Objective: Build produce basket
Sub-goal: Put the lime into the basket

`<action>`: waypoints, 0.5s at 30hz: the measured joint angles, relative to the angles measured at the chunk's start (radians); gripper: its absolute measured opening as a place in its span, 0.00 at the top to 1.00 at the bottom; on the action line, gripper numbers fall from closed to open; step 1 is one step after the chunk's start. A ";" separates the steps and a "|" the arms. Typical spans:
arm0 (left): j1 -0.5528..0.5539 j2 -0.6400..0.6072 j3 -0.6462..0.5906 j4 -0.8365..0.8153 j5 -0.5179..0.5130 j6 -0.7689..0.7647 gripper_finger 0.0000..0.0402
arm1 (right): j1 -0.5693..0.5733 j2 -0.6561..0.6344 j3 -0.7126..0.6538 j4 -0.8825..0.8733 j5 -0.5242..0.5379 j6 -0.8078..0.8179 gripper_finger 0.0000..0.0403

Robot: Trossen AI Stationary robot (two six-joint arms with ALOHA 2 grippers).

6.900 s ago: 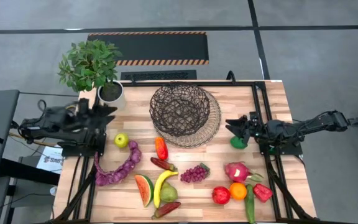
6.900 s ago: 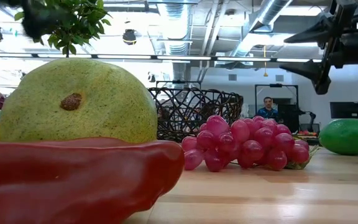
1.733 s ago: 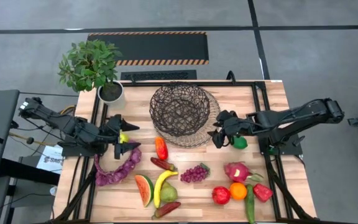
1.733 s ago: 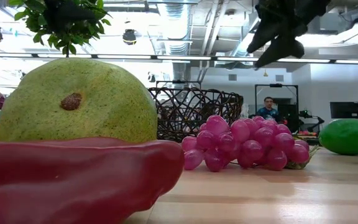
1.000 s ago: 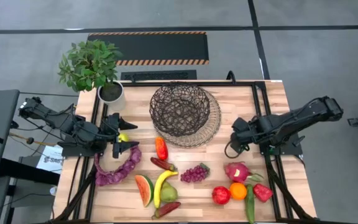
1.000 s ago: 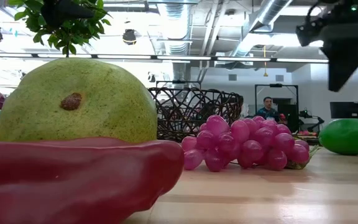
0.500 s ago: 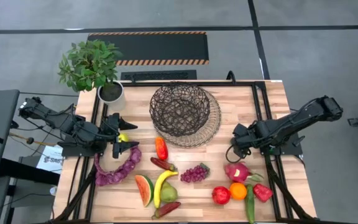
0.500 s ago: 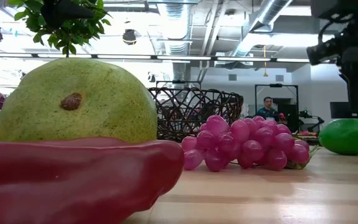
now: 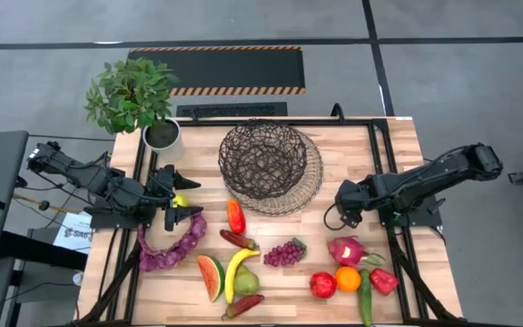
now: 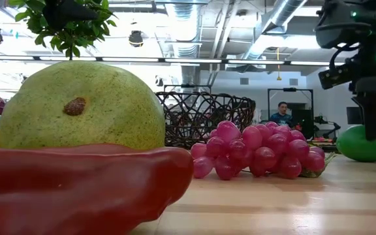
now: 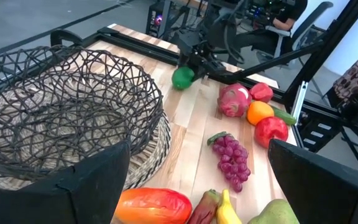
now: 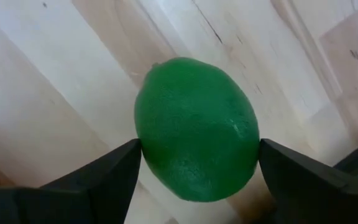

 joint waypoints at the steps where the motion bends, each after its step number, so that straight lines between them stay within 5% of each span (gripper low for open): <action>1: 0.000 0.000 0.000 -0.002 0.000 0.000 0.08 | -0.006 -0.001 -0.007 0.012 -0.005 -0.008 0.16; 15: 0.000 0.000 0.000 -0.013 -0.001 0.000 0.08 | -0.037 0.000 -0.009 0.027 -0.008 0.032 0.38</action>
